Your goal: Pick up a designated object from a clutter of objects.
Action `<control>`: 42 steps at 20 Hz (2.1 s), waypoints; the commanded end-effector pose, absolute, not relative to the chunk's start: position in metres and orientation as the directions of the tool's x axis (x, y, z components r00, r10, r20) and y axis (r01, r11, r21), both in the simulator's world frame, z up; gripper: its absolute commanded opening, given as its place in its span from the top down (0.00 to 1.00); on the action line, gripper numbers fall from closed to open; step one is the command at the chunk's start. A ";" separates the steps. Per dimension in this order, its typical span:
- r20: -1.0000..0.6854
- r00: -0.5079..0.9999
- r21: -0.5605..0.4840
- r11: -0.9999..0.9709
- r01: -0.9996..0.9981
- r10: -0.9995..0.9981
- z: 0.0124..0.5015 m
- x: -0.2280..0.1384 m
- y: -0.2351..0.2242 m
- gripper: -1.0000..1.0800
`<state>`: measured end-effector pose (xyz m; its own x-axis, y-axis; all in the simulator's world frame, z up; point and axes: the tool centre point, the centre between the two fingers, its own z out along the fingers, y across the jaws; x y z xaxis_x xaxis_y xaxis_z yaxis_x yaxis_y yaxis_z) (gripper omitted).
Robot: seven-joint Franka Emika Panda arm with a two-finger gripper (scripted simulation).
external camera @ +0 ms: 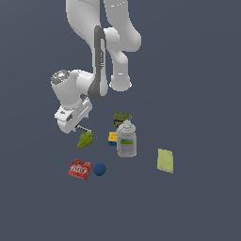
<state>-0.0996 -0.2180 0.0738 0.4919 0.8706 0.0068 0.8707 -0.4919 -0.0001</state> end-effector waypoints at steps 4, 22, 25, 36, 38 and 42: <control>0.002 0.447 0.000 -0.447 0.895 0.895 0.064 -0.109 -0.224 0.04; 0.000 0.429 0.000 -0.429 0.903 0.903 0.034 -0.114 -0.227 0.04; 0.000 0.428 0.000 -0.428 0.904 0.904 0.022 -0.114 -0.227 0.04; 0.001 0.427 0.000 -0.427 0.904 0.904 0.010 -0.114 -0.227 1.00; 0.001 0.427 0.000 -0.427 0.904 0.904 0.010 -0.114 -0.227 1.00; 0.001 0.427 0.000 -0.427 0.904 0.904 0.010 -0.114 -0.227 1.00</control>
<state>-0.1138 -0.2269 0.0098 0.4275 0.9040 0.0006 0.9040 -0.4275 0.0002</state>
